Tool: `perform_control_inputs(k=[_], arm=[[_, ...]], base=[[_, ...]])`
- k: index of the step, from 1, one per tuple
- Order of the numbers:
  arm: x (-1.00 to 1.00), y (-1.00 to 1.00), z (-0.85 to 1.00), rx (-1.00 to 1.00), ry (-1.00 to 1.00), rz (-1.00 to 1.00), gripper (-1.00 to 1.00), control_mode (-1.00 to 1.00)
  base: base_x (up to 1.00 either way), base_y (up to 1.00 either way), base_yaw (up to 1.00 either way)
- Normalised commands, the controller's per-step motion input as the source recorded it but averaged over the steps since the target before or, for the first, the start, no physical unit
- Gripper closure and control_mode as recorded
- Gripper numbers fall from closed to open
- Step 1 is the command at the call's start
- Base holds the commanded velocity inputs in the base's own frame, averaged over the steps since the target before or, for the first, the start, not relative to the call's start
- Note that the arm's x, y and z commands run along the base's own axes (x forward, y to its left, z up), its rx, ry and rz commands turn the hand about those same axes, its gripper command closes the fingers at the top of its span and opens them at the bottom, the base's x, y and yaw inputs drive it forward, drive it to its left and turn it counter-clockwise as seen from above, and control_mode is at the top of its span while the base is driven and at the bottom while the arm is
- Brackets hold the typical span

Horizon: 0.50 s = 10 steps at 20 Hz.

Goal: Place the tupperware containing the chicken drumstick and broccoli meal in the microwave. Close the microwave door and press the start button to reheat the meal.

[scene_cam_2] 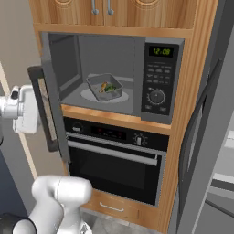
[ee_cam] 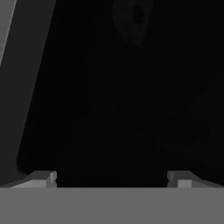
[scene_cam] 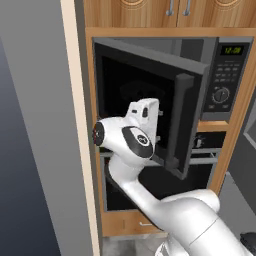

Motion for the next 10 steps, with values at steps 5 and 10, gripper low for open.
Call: perform_control_inputs(k=[5, 10], arm=[[0.74, -0.83, -0.18, 0.11, 0.0, 0.3, -1.0, -1.0], [0.81, -0.66, -0.1, 0.1, 0.0, 0.35, -1.0, -1.0]], base=[[0.0, 0.0, 0.0], [0.0, 0.0, 0.0]])
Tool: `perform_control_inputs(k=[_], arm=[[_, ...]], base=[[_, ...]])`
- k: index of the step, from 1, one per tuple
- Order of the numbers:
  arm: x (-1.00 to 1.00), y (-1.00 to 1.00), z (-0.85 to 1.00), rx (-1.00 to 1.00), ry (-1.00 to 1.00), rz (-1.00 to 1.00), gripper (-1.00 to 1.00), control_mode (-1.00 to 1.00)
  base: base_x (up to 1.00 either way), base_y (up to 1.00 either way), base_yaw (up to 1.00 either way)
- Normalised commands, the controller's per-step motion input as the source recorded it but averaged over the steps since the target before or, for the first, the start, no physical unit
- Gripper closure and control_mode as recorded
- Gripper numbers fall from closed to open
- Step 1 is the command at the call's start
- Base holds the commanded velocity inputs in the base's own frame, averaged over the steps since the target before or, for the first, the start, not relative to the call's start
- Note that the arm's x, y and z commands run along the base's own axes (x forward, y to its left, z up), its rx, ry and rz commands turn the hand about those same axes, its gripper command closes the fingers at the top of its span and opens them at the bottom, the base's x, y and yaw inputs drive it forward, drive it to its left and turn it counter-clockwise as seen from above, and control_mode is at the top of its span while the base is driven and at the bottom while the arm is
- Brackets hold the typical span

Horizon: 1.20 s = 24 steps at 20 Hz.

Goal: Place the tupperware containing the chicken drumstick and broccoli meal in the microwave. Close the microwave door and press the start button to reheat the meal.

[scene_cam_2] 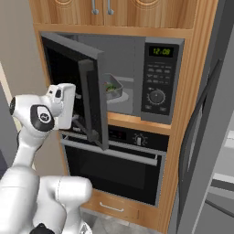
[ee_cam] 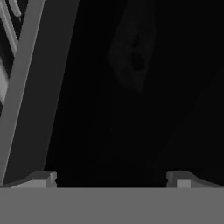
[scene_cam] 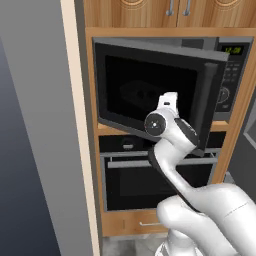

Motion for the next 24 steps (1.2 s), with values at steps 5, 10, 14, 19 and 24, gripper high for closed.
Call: perform_control_inputs(k=[5, 10, 14, 19, 24], arm=[[0.86, -0.27, 0.0, 0.02, 0.04, 0.28, -1.0, -1.0], [0.83, 0.0, 0.15, 0.0, 0.2, 0.06, -1.0, -1.0], [0.76, 0.0, 0.39, 0.0, 0.26, 0.0, -1.0, -1.0], [0.78, 0.0, 0.48, 0.0, 0.18, 0.0, -1.0, -1.0], [0.85, -0.04, 0.03, 0.02, -0.01, 0.04, -1.0, -1.0]], base=[[0.0, 0.0, 0.0], [0.0, 0.0, 0.0], [0.0, 0.0, 0.0], [0.0, 0.0, 0.0], [0.0, 0.0, 0.0]])
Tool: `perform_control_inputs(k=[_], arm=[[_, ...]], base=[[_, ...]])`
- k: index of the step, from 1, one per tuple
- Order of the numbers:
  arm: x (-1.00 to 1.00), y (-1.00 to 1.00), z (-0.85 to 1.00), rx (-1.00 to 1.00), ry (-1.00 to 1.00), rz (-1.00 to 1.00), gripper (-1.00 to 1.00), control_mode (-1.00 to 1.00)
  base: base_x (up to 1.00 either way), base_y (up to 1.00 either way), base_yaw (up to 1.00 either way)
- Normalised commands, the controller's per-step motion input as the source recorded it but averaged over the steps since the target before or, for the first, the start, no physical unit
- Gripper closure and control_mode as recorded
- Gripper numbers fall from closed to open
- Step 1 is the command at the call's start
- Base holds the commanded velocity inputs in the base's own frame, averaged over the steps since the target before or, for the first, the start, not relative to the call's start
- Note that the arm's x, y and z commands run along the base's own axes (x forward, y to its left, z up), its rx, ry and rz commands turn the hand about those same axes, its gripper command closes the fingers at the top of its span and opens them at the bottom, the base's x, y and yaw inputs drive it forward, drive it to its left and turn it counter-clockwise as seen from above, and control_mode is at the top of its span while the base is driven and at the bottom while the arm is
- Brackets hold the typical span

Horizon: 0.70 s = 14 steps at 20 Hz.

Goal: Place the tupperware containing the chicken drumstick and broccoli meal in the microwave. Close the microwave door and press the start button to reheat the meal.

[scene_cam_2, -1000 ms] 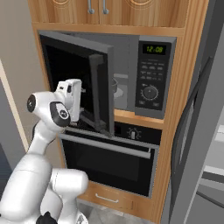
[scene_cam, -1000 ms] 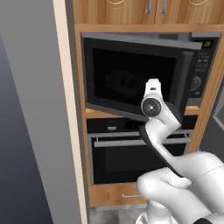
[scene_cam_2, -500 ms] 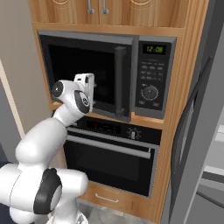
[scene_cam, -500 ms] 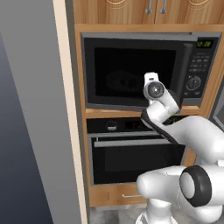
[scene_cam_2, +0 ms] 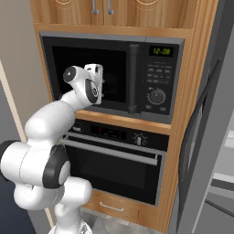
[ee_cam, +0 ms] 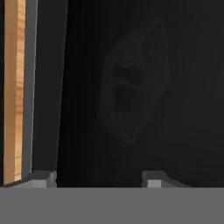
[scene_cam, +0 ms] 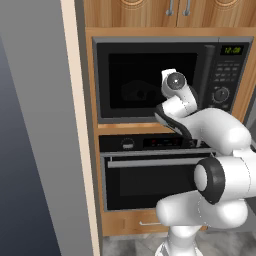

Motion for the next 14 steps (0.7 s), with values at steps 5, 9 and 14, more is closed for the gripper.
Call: perform_control_inputs(k=[5, 9, 14], arm=[[0.59, -0.24, -0.33, 0.05, -0.12, 0.03, -1.0, -1.0], [-0.33, -0.24, 0.26, 0.01, -0.05, 0.0, -1.0, -1.0], [-0.7, 0.0, 0.45, 0.02, 0.03, 0.0, -1.0, -1.0]], base=[[0.0, 0.0, 0.0], [0.0, 0.0, 0.0], [0.0, 0.0, 0.0]])
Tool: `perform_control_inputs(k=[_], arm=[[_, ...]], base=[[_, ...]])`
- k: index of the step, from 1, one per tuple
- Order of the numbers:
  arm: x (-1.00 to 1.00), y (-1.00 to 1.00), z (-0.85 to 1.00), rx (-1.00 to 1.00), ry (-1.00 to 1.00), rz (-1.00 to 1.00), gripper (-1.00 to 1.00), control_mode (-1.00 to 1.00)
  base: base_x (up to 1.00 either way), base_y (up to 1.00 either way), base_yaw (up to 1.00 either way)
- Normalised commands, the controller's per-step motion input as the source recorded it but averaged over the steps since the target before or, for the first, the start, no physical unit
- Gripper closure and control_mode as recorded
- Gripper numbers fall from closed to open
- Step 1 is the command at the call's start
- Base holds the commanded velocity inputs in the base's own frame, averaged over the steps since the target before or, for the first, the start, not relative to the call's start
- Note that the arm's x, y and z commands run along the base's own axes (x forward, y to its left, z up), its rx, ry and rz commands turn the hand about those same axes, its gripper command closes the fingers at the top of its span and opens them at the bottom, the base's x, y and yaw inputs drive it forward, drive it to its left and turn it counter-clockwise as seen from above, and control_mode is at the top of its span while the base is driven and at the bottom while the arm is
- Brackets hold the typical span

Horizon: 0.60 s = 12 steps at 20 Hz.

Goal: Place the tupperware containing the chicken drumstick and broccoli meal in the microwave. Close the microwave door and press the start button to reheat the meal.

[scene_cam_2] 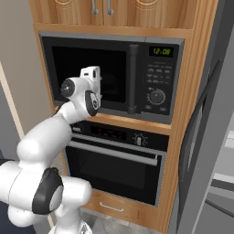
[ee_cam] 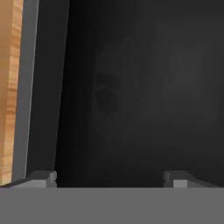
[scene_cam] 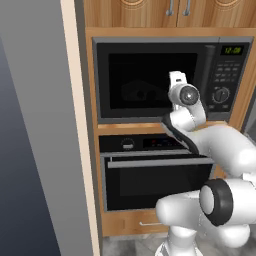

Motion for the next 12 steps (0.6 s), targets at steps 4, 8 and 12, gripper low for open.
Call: perform_control_inputs(k=[4, 8, 12], arm=[[-0.87, -0.02, 0.12, 0.08, 0.04, 0.0, -1.0, -1.0], [-0.81, -0.6, -0.03, 0.09, 0.0, 0.0, -1.0, -1.0], [-0.49, -0.64, 0.0, 0.06, 0.0, 0.0, -1.0, -1.0]], base=[[0.0, 0.0, 0.0], [0.0, 0.0, 0.0], [0.0, 0.0, 0.0]])
